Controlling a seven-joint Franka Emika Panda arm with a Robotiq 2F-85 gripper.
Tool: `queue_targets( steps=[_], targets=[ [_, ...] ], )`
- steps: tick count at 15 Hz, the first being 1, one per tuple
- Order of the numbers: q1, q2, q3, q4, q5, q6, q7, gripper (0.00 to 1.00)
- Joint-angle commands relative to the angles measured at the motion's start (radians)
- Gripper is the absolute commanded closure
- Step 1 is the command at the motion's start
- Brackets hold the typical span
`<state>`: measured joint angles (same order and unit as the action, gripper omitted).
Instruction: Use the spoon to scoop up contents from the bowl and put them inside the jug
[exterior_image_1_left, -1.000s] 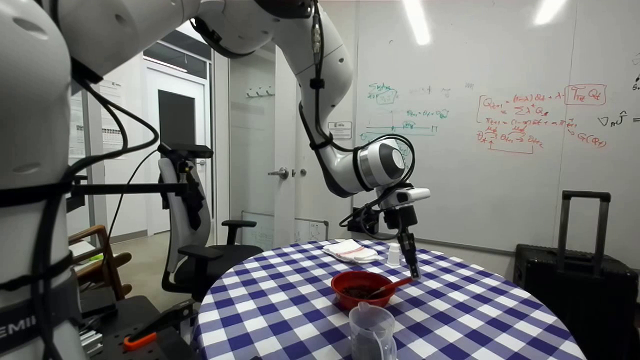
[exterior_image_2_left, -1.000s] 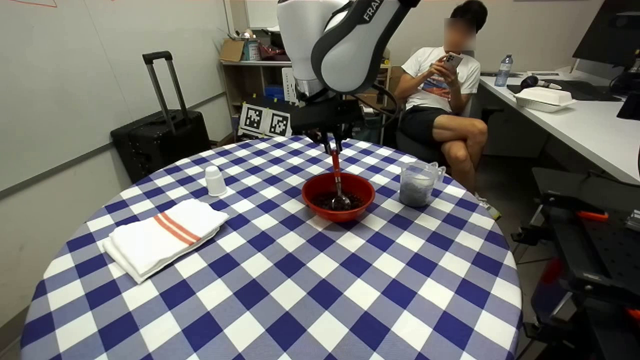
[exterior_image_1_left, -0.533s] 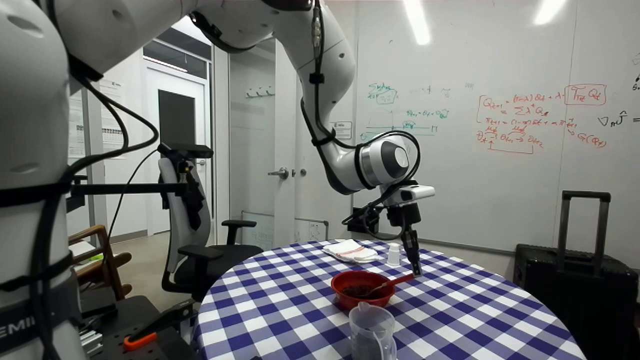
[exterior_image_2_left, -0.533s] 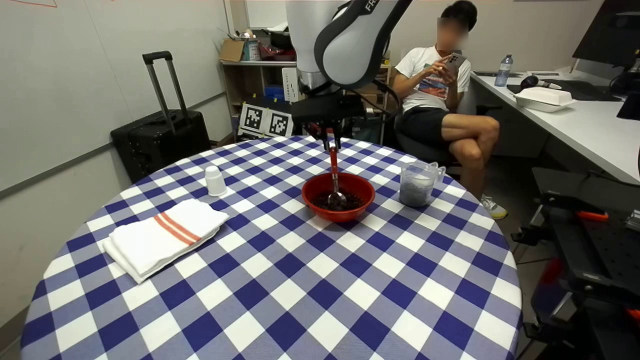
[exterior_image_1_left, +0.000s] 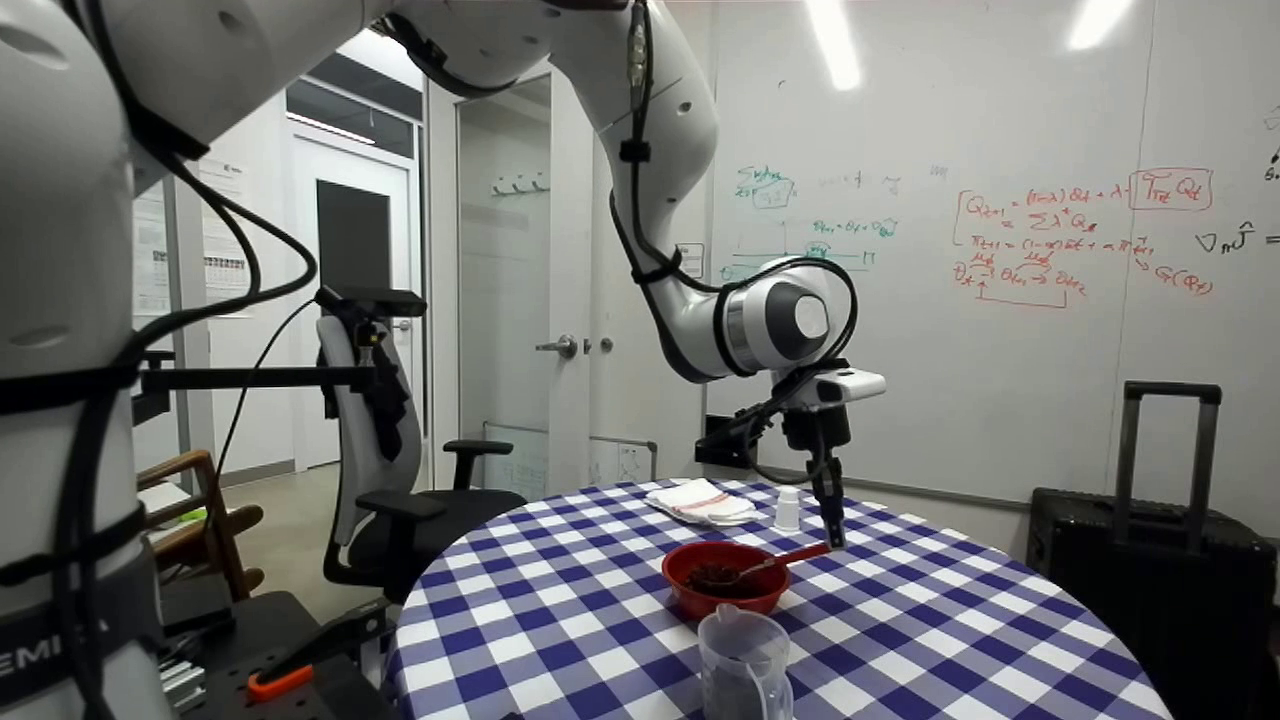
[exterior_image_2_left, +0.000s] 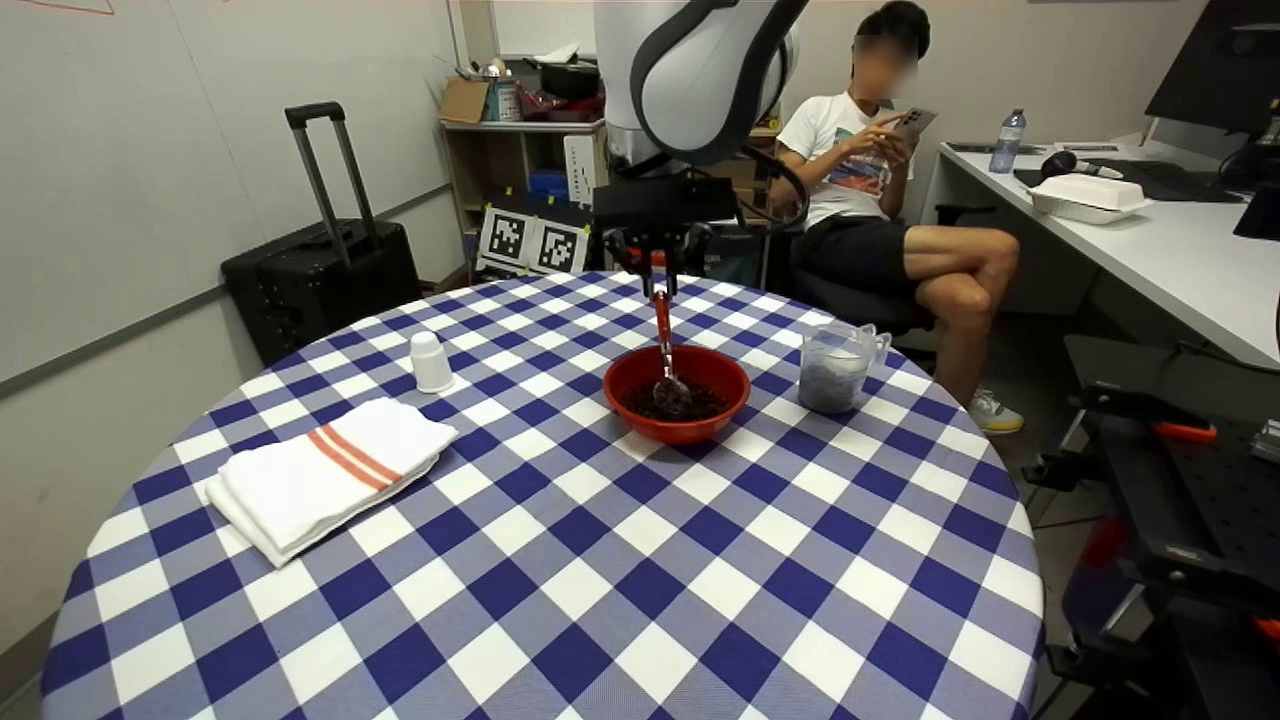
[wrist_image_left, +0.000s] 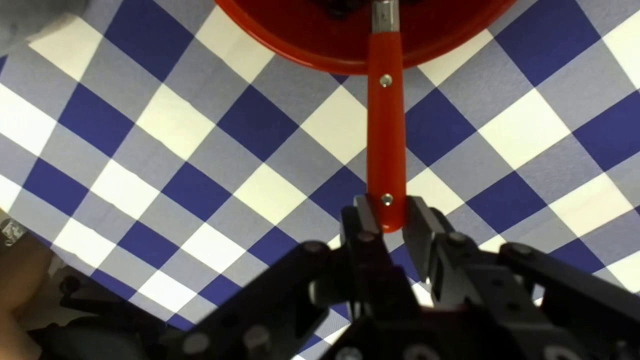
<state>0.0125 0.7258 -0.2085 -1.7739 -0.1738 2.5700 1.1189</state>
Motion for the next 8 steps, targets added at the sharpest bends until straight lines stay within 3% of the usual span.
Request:
queue_targets(
  steps=[1,8],
  targets=[
    [-0.033,-0.033,0.031,-0.033,0.075,0.013,-0.125,0.95],
    [-0.031,-0.061,0.031,-0.031,0.123,-0.016,-0.296,0.95]
  ],
)
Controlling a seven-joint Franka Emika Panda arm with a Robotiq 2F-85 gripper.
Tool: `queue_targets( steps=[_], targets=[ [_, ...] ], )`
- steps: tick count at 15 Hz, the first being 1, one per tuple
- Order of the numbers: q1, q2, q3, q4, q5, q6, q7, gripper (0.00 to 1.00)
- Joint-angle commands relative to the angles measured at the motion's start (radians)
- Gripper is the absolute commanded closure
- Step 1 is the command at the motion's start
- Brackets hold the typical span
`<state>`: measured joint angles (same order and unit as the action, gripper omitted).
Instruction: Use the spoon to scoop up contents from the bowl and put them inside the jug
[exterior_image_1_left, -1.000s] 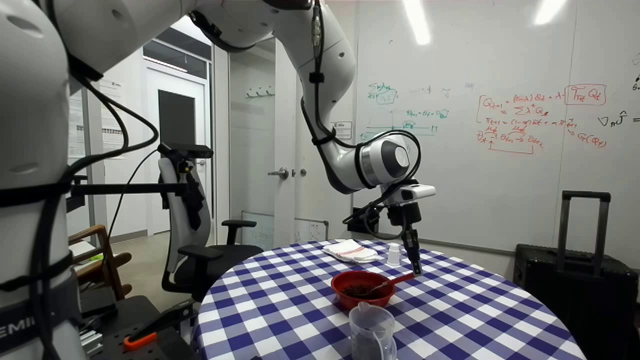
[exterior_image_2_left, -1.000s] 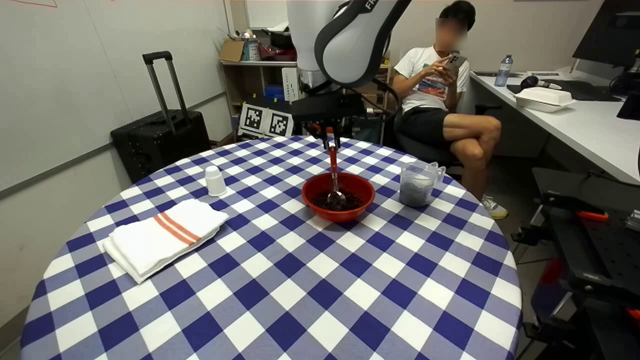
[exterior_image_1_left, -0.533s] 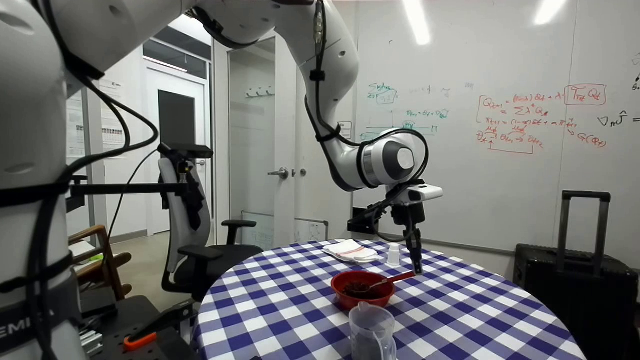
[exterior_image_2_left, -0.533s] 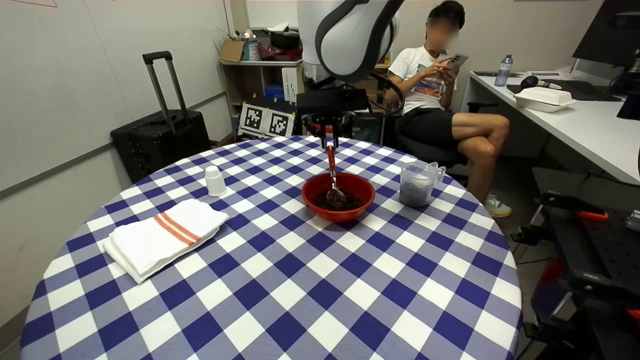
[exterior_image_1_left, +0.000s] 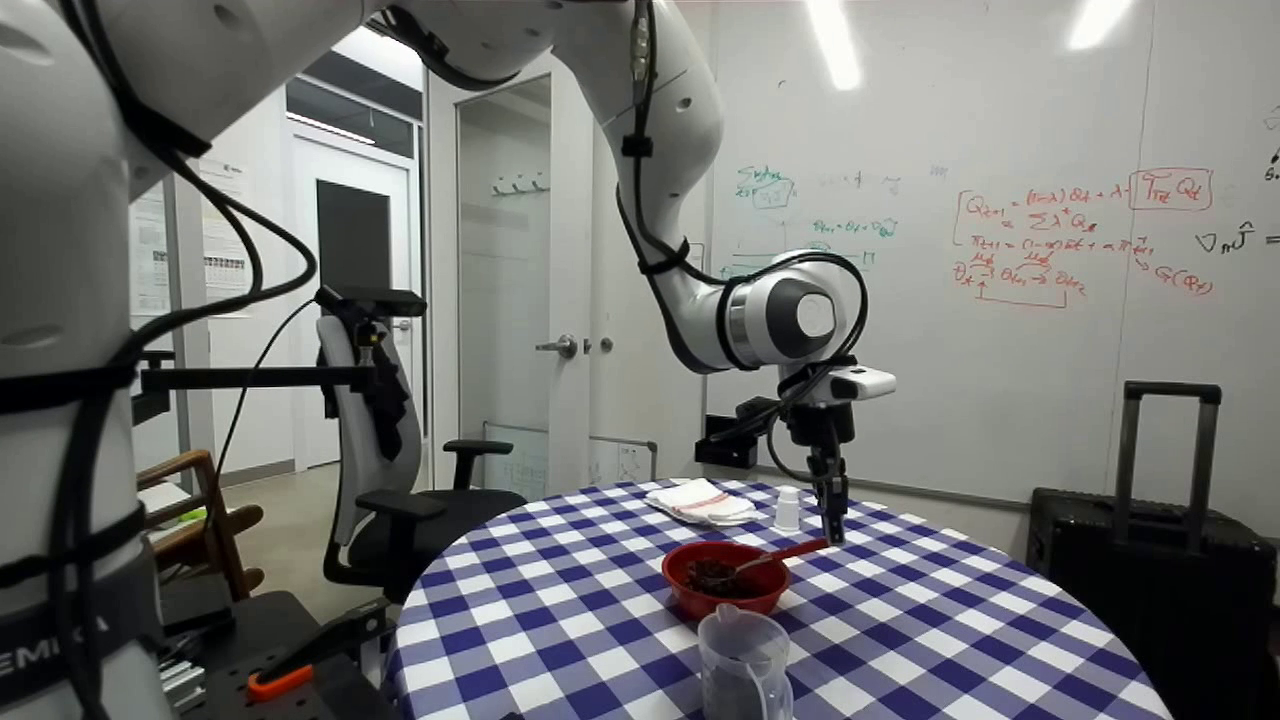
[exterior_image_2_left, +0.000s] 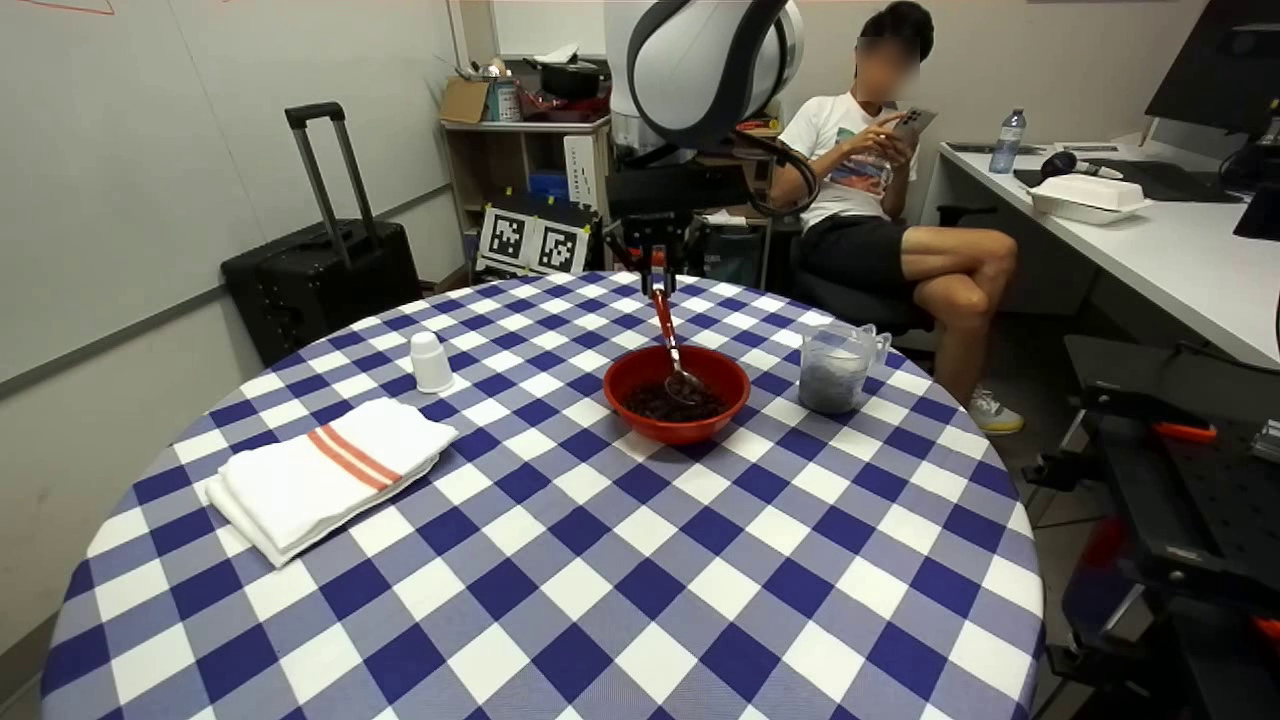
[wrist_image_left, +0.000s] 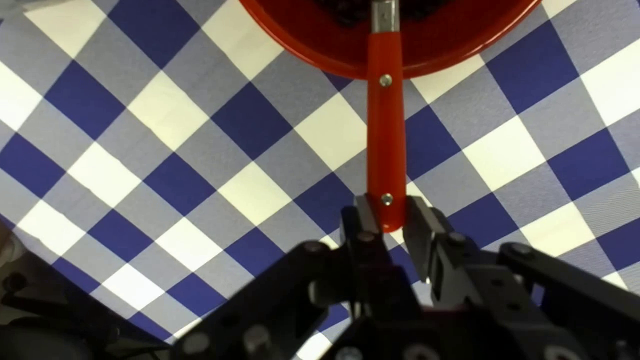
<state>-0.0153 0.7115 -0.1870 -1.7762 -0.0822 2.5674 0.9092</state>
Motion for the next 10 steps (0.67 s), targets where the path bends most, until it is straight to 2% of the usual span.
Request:
queue_targets(
  steps=[1,10],
  targets=[
    [0.001,-0.054,0.005,-0.031,0.029,-0.017,-0.101,0.95],
    [0.022,-0.128,-0.006,-0.068,0.010,-0.084,-0.257,0.95]
  ],
)
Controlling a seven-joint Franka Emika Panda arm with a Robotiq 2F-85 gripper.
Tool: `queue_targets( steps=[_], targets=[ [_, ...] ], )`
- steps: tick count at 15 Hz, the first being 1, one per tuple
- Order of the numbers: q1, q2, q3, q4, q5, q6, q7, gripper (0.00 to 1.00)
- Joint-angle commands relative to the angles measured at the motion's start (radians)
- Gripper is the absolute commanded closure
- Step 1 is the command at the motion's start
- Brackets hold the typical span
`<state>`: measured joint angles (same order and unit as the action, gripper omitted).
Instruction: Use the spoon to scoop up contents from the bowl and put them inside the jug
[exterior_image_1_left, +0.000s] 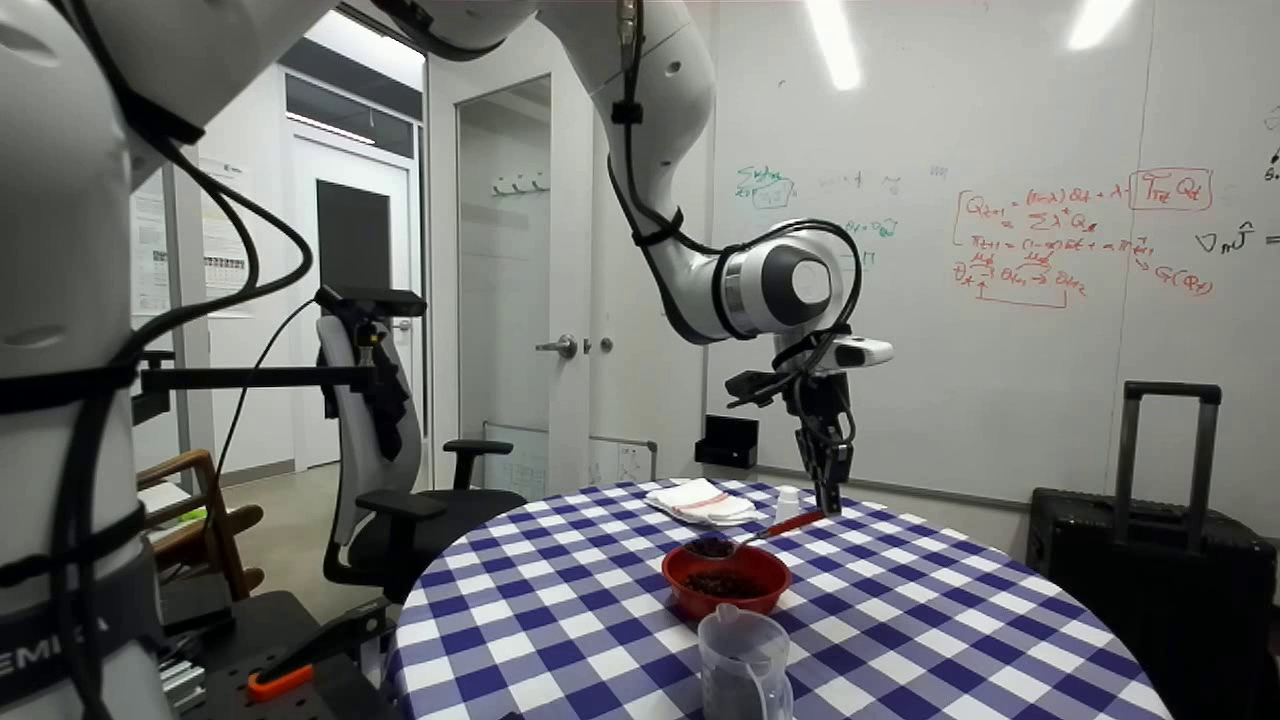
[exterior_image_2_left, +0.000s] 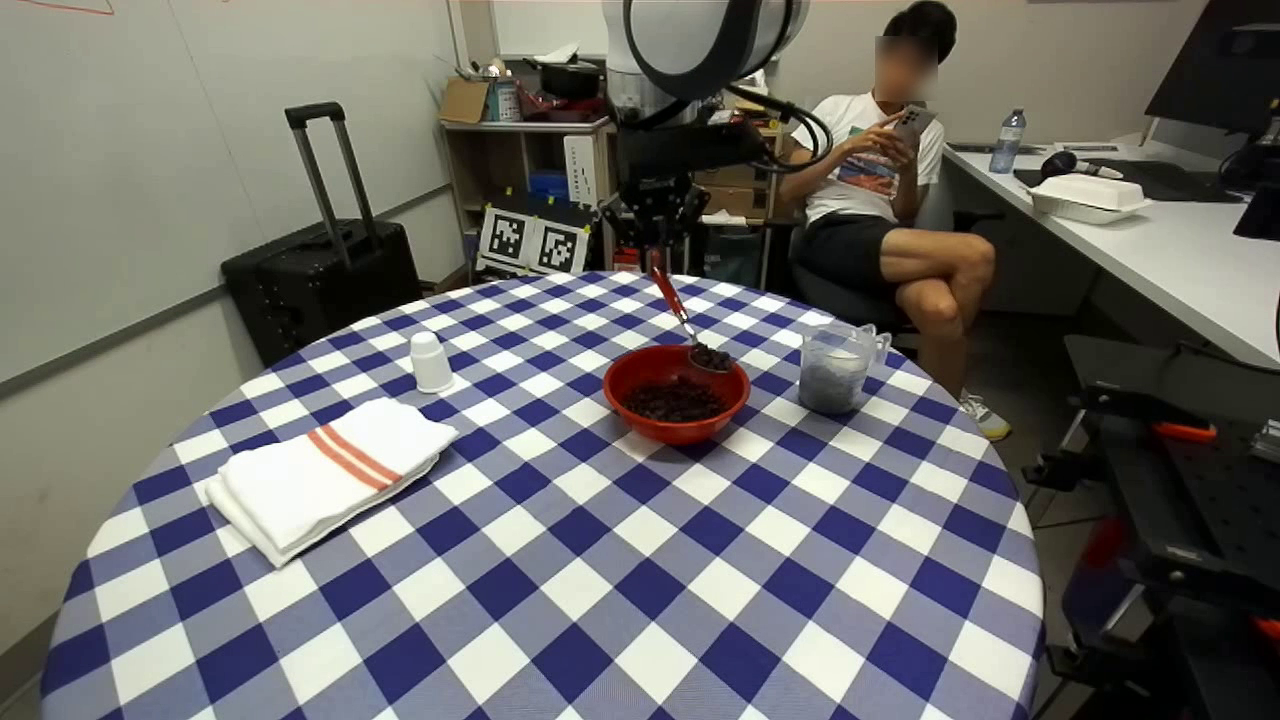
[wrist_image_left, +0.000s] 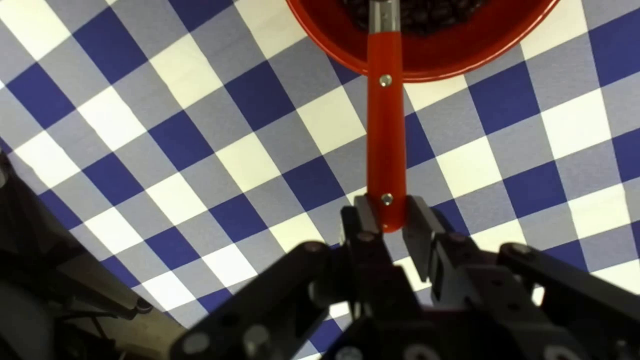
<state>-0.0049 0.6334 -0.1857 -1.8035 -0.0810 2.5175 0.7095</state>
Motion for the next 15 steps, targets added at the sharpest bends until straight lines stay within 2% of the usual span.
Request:
queue_targets(
  steps=[1,8,15],
  targets=[
    [0.013,-0.056,-0.007,-0.043,0.007,-0.048,-0.069,0.95],
    [0.010,-0.090,-0.011,-0.078,-0.003,-0.104,-0.164,0.95],
    [0.006,-0.158,-0.042,-0.176,-0.014,-0.075,-0.183,0.95]
  ],
)
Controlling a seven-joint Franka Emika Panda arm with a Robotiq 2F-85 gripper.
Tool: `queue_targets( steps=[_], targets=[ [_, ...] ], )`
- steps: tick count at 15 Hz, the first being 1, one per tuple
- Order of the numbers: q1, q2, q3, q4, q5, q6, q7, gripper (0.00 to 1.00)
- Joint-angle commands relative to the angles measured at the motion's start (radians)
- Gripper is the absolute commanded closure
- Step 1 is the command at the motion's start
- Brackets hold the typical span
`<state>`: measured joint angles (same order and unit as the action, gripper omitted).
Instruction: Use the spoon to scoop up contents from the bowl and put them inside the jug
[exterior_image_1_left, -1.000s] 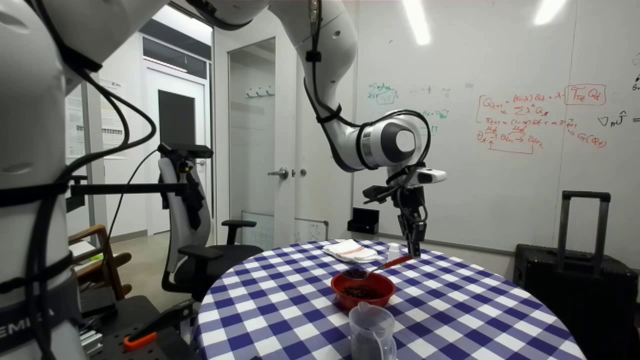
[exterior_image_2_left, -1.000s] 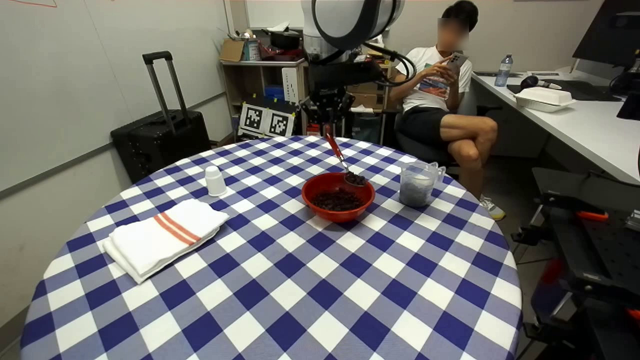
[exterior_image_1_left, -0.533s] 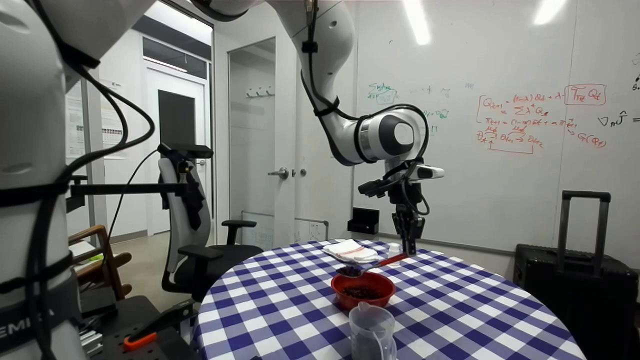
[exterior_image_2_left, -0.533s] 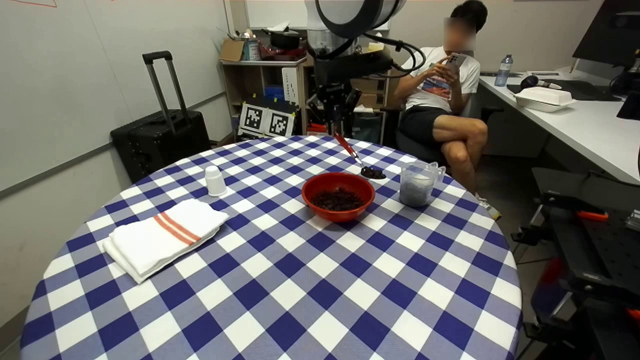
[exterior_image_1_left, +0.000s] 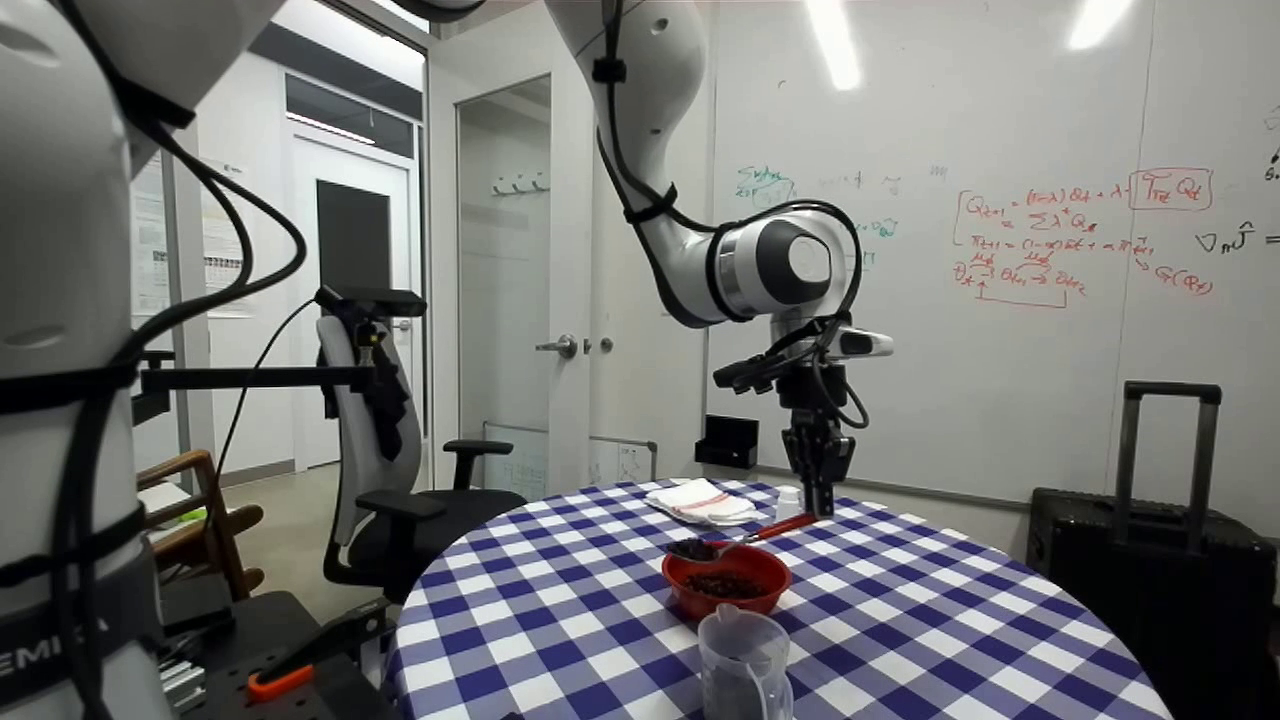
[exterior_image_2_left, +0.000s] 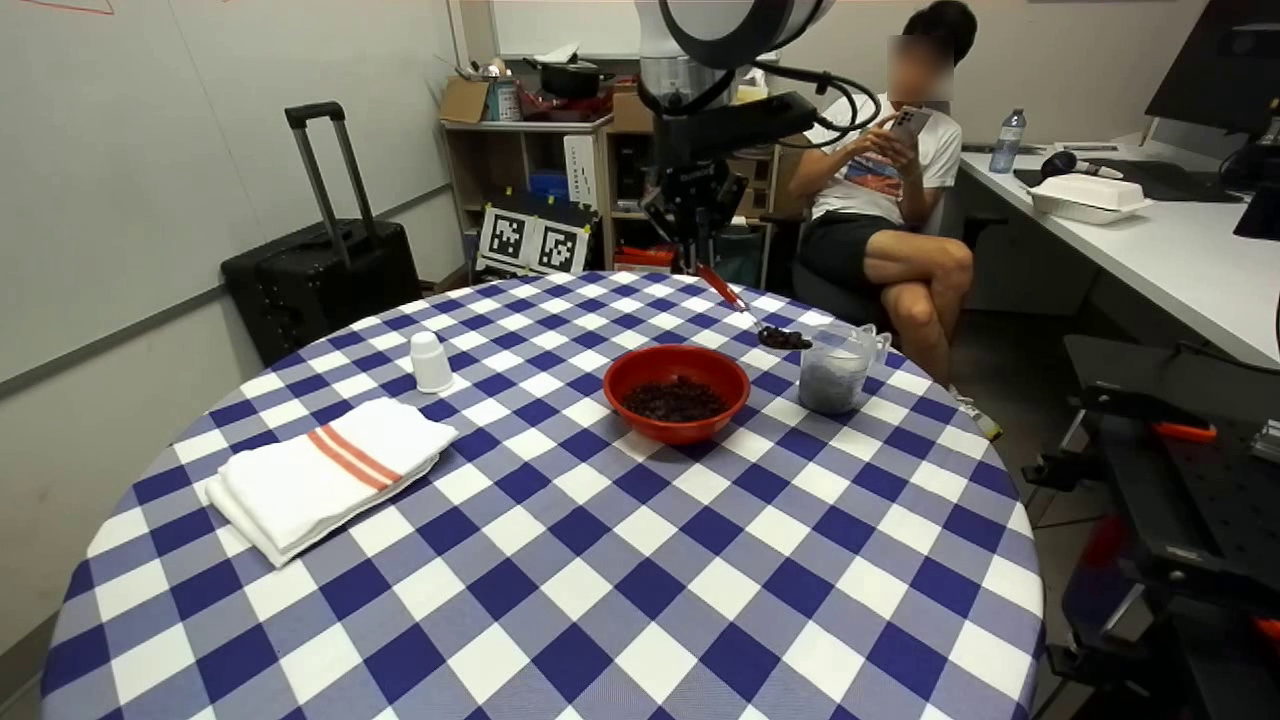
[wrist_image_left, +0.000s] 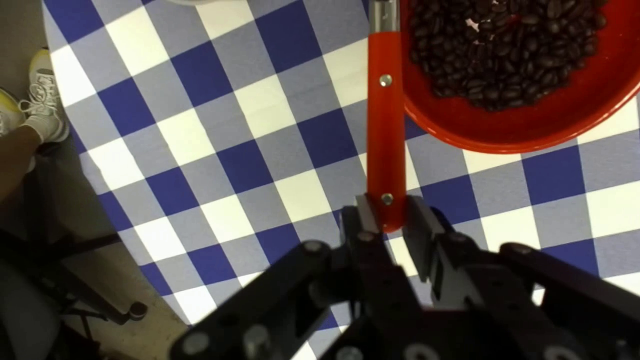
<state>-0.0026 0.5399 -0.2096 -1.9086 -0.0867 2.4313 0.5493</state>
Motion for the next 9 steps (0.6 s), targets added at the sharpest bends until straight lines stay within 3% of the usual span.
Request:
queue_targets(
  steps=[1,9],
  targets=[
    [0.003,-0.080,-0.024,-0.093,-0.009,0.017,-0.017,0.95],
    [-0.007,-0.180,-0.078,-0.241,-0.029,0.051,0.014,0.95]
  ],
)
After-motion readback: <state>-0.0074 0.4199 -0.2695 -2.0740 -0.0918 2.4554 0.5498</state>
